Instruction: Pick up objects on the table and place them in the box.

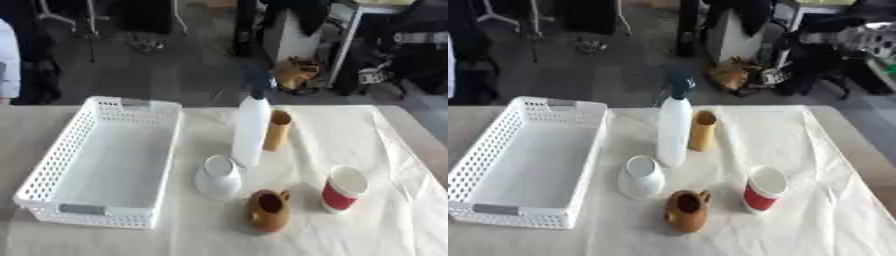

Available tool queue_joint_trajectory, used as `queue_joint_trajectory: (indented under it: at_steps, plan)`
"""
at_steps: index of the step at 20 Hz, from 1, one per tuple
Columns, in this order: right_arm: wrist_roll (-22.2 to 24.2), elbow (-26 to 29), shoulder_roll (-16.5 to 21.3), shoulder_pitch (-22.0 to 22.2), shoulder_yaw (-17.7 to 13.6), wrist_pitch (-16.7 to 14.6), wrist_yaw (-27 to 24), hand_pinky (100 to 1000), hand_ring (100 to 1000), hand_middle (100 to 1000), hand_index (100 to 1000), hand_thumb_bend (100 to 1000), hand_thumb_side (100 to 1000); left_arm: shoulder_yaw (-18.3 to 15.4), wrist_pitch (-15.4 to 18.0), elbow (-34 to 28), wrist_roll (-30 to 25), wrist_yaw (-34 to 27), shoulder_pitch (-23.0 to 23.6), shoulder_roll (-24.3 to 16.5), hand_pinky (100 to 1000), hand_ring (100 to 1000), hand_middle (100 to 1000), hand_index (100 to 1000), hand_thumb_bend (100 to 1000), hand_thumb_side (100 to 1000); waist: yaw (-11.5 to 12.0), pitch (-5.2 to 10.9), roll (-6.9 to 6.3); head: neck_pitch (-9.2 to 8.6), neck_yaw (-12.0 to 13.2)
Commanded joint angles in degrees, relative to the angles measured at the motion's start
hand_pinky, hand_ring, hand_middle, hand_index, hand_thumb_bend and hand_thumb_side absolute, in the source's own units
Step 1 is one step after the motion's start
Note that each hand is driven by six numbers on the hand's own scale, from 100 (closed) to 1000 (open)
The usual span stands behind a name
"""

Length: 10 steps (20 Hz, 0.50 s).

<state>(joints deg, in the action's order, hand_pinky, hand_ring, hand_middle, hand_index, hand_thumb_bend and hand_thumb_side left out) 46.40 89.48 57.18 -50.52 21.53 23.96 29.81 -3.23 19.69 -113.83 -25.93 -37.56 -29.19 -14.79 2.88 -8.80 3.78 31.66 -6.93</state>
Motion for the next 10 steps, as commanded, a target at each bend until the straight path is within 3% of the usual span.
queue_joint_trajectory:
  at_steps: [1,10]
  plan:
    - [5.6,-2.0,-0.1,-1.9,2.5,4.8,-1.1,894,995,993,1000,650,707,0.1,-0.3,-0.8,-0.6,0.3,-0.6,-0.4,960,935,844,881,100,830,0.1,1.09,0.02,0.37,-0.2]
    - [5.6,-4.2,-1.9,-1.6,4.7,4.9,-3.6,855,980,1000,1000,683,686,0.1,-0.8,-0.8,-0.9,0.1,-0.7,-0.3,960,930,838,877,100,841,0.5,0.80,0.36,0.08,-0.2]
